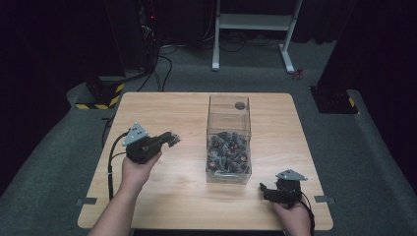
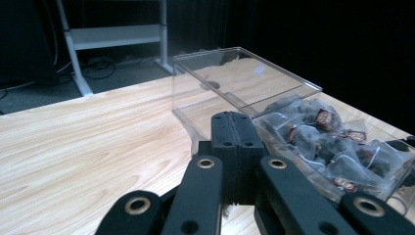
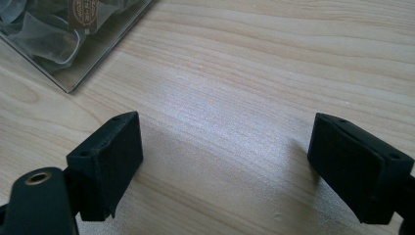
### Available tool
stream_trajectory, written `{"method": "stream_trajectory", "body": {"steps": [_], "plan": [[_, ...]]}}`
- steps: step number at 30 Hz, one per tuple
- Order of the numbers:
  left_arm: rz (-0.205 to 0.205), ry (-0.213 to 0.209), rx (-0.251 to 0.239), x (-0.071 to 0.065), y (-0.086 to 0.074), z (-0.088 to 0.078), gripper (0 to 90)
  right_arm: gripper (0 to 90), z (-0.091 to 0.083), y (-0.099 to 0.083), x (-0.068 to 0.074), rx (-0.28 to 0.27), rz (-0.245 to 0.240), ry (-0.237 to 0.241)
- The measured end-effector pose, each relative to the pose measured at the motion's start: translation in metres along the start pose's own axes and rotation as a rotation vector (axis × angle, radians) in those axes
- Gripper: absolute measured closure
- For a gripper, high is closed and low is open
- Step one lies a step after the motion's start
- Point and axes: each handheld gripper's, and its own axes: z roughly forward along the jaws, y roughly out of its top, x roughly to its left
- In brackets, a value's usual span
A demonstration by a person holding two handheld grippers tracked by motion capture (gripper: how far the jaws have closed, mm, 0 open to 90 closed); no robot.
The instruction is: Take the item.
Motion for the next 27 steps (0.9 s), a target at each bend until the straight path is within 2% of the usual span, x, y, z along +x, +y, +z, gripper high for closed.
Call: {"method": "stream_trajectory", "body": {"steps": [9,27], "plan": [[-0.010,0.037,-0.002,0.014,-0.004,-0.015,90.0,13.0,0.000,0.000,0.000,0.000,0.001,0.000],[-0.033,0.094,0.005,0.033,-0.015,-0.037,90.0,13.0,0.000,0.000,0.000,0.000,0.001,0.000]]}}
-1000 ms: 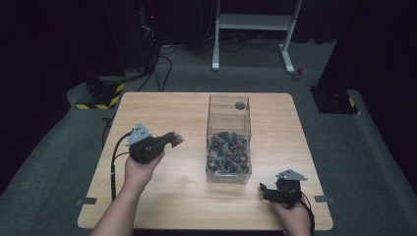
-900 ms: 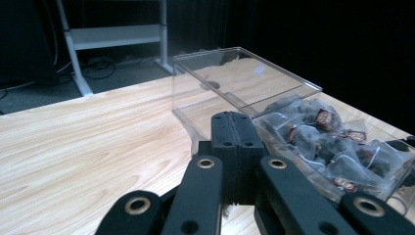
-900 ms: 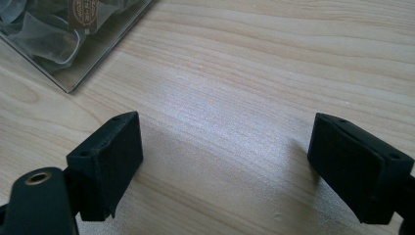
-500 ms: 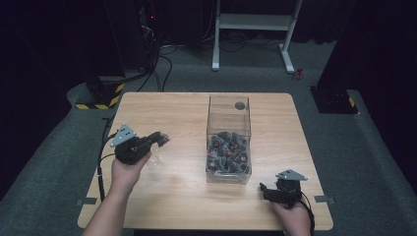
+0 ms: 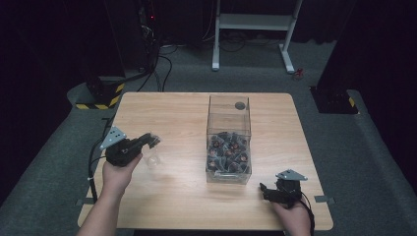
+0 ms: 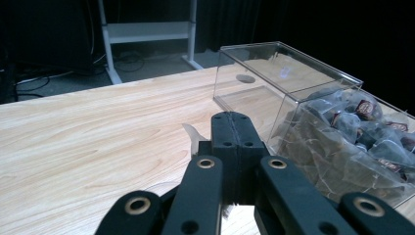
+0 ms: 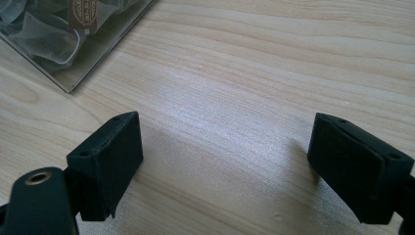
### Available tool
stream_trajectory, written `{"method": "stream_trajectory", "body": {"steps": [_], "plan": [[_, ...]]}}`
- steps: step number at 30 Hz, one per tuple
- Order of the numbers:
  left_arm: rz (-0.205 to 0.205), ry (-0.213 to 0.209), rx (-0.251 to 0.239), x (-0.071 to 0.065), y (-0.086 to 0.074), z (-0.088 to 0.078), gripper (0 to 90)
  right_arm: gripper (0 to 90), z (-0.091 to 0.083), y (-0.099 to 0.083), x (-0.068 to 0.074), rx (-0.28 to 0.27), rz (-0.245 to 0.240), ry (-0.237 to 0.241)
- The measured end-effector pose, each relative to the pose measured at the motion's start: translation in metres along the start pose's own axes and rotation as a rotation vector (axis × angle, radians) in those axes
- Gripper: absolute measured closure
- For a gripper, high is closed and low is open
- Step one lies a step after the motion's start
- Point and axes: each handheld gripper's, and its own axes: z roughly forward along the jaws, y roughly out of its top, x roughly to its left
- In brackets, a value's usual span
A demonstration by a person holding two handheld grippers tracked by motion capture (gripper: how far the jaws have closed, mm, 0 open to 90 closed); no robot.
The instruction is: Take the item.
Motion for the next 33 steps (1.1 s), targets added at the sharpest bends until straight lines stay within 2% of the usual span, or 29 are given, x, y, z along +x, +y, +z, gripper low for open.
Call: {"method": "stream_trajectory", "body": {"steps": [11,20,33], "plan": [[-0.010,0.023,0.011,0.008,-0.006,-0.005,90.0,13.0,0.000,0.000,0.000,0.000,0.000,0.000],[-0.031,0.046,0.045,0.015,-0.019,-0.002,90.0,13.1,0.000,0.000,0.000,-0.001,-0.001,-0.001],[-0.039,0.060,0.073,0.019,-0.032,0.002,90.0,13.1,0.000,0.000,0.000,-0.001,-0.001,-0.001]]}}
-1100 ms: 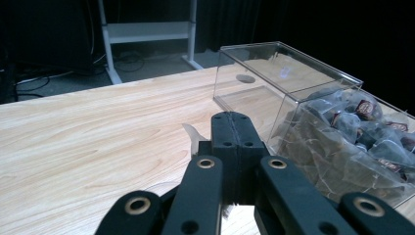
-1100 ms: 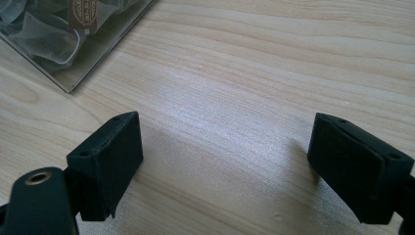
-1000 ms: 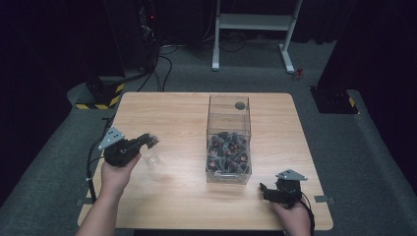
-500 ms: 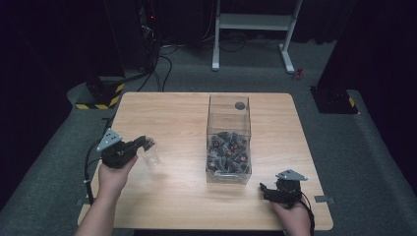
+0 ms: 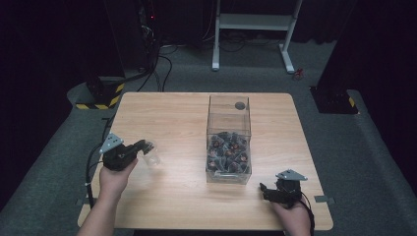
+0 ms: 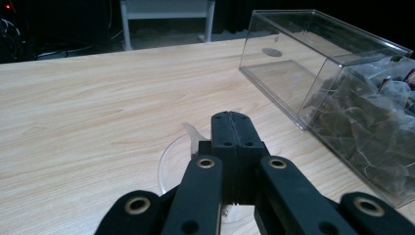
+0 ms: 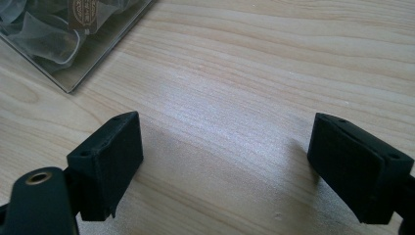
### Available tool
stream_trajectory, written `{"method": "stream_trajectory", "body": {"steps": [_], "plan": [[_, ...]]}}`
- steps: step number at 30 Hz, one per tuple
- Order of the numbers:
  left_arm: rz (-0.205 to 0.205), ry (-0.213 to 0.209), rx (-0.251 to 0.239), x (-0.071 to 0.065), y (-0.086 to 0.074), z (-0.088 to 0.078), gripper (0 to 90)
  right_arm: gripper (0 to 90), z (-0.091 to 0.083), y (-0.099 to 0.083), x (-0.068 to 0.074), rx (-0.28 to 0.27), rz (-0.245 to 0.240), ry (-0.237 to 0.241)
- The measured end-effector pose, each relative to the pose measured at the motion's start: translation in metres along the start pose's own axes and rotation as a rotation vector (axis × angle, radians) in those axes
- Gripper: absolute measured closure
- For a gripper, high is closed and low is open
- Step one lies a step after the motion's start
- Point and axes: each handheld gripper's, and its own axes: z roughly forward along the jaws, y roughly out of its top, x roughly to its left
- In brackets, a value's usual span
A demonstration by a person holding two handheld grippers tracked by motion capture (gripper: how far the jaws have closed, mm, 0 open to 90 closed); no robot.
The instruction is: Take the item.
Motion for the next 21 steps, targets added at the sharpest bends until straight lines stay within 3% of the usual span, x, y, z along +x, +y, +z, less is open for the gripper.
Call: {"method": "stream_trajectory", "body": {"steps": [17,20,21], "plan": [[0.015,0.028,0.048,0.001,-0.012,0.009,89.4,13.1,0.000,0.000,0.000,0.000,0.000,0.000],[0.007,0.034,0.038,0.001,-0.011,0.008,77.4,13.1,0.000,0.000,0.000,0.000,0.000,0.000],[0.003,0.033,0.030,0.001,-0.010,0.007,77.4,13.1,0.000,0.000,0.000,0.000,0.000,0.000]]}}
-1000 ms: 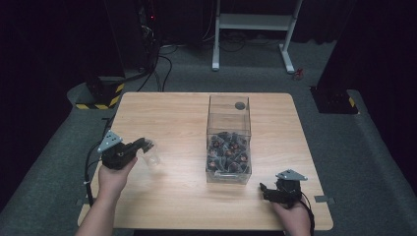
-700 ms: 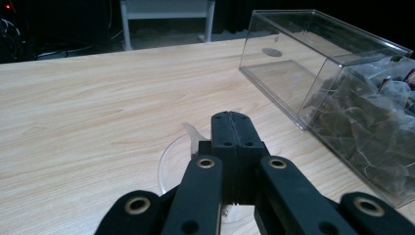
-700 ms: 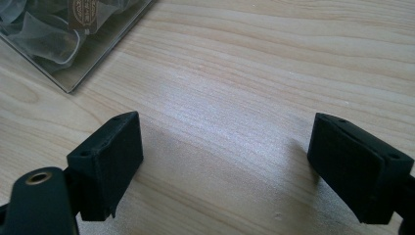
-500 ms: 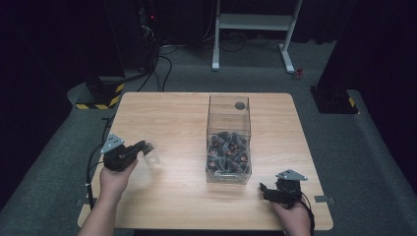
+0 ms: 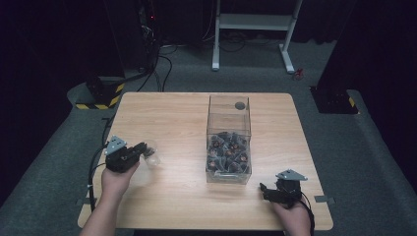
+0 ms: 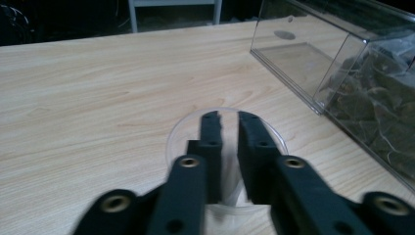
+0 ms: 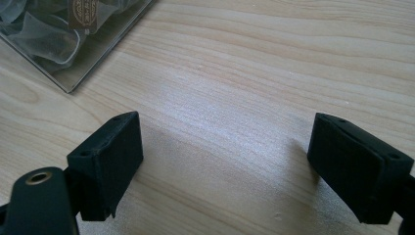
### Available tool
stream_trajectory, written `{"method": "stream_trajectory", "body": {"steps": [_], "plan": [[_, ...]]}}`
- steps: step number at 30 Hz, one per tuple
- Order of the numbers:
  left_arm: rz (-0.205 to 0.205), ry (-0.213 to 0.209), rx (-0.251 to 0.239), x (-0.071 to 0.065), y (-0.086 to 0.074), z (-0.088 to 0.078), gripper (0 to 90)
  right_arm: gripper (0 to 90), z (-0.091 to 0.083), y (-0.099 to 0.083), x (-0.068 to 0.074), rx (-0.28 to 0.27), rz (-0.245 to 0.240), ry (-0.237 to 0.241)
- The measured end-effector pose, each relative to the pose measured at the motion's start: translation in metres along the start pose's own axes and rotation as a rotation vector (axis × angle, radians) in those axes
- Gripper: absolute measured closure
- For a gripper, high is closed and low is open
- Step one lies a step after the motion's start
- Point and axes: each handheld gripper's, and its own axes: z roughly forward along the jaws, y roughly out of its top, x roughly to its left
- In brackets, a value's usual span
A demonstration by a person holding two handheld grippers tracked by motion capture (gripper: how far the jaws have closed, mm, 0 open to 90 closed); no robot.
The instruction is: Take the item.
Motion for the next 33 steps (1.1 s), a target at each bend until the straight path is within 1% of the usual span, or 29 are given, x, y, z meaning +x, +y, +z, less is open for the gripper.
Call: {"method": "stream_trajectory", "body": {"steps": [1,2,3,5,6,8,9,11,12,13,14,15,16,19,21,22,23,25,26,27,28,29,30,31,33], "plan": [[-0.006,-0.012,-0.018,0.000,0.003,-0.003,71.0,13.1,0.000,0.000,0.000,0.000,0.000,0.000],[-0.006,-0.012,-0.018,0.000,0.003,-0.003,67.9,13.1,0.000,0.000,0.000,0.000,0.000,0.000],[-0.016,-0.018,-0.038,-0.001,0.005,-0.006,62.9,13.1,0.000,0.000,0.000,0.000,0.000,0.000],[-0.017,-0.023,-0.045,-0.001,0.006,-0.007,53.3,13.1,0.000,0.000,0.000,0.000,0.000,0.000],[-0.023,-0.026,-0.045,-0.002,0.008,-0.010,49.5,13.1,0.000,0.000,0.000,0.000,0.000,0.000],[-0.020,-0.026,-0.048,-0.002,0.008,-0.011,42.7,13.1,0.000,0.000,0.000,0.000,0.000,0.000],[-0.026,-0.034,-0.043,-0.002,0.008,-0.013,38.9,13.1,0.000,0.000,0.000,0.000,0.000,0.000],[-0.024,-0.033,-0.041,-0.002,0.007,-0.014,33.8,13.1,0.000,0.000,0.000,0.000,0.000,0.000],[-0.031,-0.032,-0.039,-0.001,0.007,-0.016,29.4,13.1,0.000,0.000,0.000,0.000,0.000,0.000],[-0.046,-0.038,-0.037,0.000,0.005,-0.018,27.9,13.1,0.000,0.000,0.000,0.000,0.000,0.000],[-0.046,-0.038,-0.037,0.000,0.005,-0.018,26.0,13.1,0.000,0.000,0.000,0.000,0.000,0.000],[-0.046,-0.043,-0.030,0.002,0.004,-0.019,26.0,13.1,0.000,0.000,0.000,0.000,0.000,0.000],[-0.045,-0.045,-0.022,0.002,0.003,-0.021,22.9,13.2,0.000,0.000,0.000,0.000,0.000,0.000],[-0.042,-0.043,-0.007,0.003,-0.003,-0.025,21.0,13.1,0.000,0.000,0.000,0.000,0.000,0.000],[-0.042,-0.041,-0.002,0.003,-0.005,-0.026,20.7,13.1,0.000,0.000,0.000,0.000,0.000,0.000],[-0.043,-0.036,0.010,0.003,-0.010,-0.029,20.7,13.2,0.000,0.000,0.000,0.000,0.000,0.000],[-0.043,-0.036,0.010,0.003,-0.010,-0.029,20.7,13.2,0.000,0.000,0.000,0.000,0.000,0.000],[-0.037,-0.034,0.035,0.004,-0.019,-0.030,20.6,13.1,0.000,0.000,0.000,0.000,0.000,0.000],[-0.037,-0.034,0.035,0.004,-0.019,-0.030,20.6,13.1,0.000,0.000,0.000,0.000,0.000,0.000],[-0.035,-0.032,0.053,0.004,-0.025,-0.030,20.5,13.2,0.000,0.000,0.000,0.000,0.000,0.000],[-0.041,-0.031,0.061,0.004,-0.028,-0.029,20.4,13.1,0.000,0.000,0.000,0.000,0.000,0.000],[-0.041,-0.031,0.061,0.004,-0.028,-0.029,20.3,13.1,0.000,0.000,0.000,0.000,0.000,0.000],[-0.036,-0.029,0.076,0.005,-0.033,-0.029,20.3,13.2,0.000,0.000,0.000,0.000,0.000,0.000],[-0.036,-0.029,0.076,0.005,-0.033,-0.029,20.3,13.2,0.000,0.000,0.000,0.000,0.000,0.000],[-0.032,-0.027,0.107,0.004,-0.042,-0.027,20.3,13.1,0.000,0.000,0.000,0.000,-0.001,0.000]]}}
